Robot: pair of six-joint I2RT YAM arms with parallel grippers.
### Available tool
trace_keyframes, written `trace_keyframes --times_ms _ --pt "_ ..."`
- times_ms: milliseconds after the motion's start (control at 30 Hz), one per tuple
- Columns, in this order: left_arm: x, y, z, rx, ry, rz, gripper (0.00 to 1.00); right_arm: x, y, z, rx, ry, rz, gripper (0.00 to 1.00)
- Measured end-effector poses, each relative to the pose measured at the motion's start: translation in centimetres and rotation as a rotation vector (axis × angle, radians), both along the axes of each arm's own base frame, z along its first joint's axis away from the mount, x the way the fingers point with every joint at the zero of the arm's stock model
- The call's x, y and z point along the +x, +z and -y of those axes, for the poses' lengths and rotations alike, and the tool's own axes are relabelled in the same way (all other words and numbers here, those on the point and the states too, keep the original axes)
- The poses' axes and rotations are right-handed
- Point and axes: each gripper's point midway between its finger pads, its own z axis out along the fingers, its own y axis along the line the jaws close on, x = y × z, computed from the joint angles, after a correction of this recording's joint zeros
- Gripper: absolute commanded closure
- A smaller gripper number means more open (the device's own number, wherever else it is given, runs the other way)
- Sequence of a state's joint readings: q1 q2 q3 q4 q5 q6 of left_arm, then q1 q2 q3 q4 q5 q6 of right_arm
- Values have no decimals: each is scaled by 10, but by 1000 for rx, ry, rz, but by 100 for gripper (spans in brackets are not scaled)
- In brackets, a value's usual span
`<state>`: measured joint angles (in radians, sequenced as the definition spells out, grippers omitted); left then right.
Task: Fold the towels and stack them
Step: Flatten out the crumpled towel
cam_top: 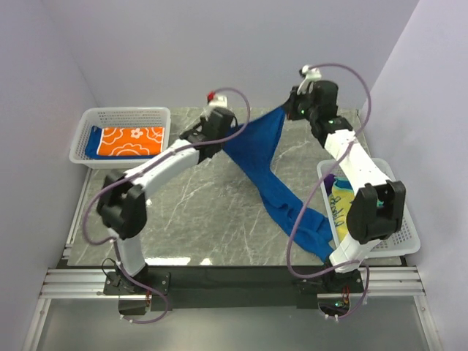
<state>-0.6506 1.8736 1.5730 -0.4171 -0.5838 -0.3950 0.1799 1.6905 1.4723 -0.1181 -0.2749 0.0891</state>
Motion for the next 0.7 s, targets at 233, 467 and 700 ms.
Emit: trace_keyframes --times_ms 233,467,700 --pt "12 183 -1 -97 -67 390 100 -5 120 10 -7 -31 261 100" --pt "-1 300 -5 -128 -147 622 100 -42 218 18 -3 -30 471 100" --pt "-40 383 -10 -131 -236 790 100 -90 308 23 18 -8 671 100"
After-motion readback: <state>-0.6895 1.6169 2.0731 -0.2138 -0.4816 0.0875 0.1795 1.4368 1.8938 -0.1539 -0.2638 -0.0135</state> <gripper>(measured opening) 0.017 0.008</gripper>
